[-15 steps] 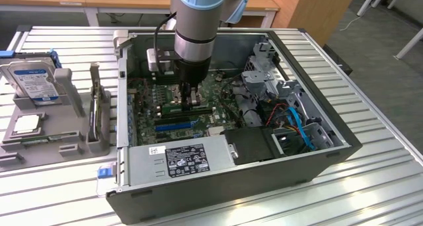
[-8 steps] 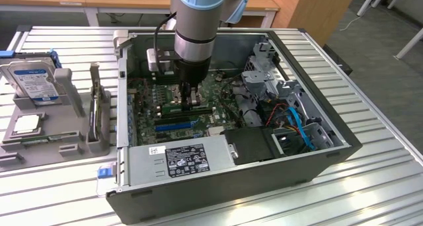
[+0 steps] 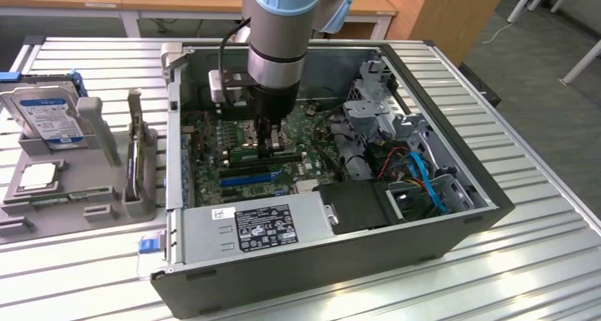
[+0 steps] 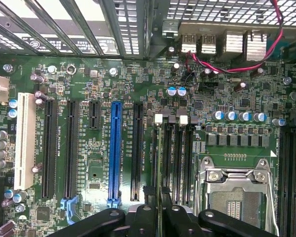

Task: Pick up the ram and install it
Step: 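Insert the ram into the slot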

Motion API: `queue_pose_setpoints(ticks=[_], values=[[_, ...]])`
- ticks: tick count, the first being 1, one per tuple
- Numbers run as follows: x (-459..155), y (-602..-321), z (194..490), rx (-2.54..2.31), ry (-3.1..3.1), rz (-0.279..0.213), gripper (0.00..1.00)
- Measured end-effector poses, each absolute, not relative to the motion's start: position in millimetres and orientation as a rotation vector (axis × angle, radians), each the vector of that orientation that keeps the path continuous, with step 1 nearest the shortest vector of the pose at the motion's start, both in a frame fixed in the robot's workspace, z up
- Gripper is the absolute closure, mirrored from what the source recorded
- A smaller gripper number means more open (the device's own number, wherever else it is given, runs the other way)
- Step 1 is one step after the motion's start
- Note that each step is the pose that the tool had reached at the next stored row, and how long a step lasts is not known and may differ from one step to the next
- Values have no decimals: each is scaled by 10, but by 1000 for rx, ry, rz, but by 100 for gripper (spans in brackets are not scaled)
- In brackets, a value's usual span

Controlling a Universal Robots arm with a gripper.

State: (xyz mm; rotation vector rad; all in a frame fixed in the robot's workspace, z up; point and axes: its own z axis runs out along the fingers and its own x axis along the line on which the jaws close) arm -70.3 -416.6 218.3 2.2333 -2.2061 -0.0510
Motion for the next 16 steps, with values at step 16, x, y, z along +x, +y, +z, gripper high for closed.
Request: queue_pose_setpoints(ticks=[16], values=[[-703,-4166,2123,2233,-2206,-50,86]])
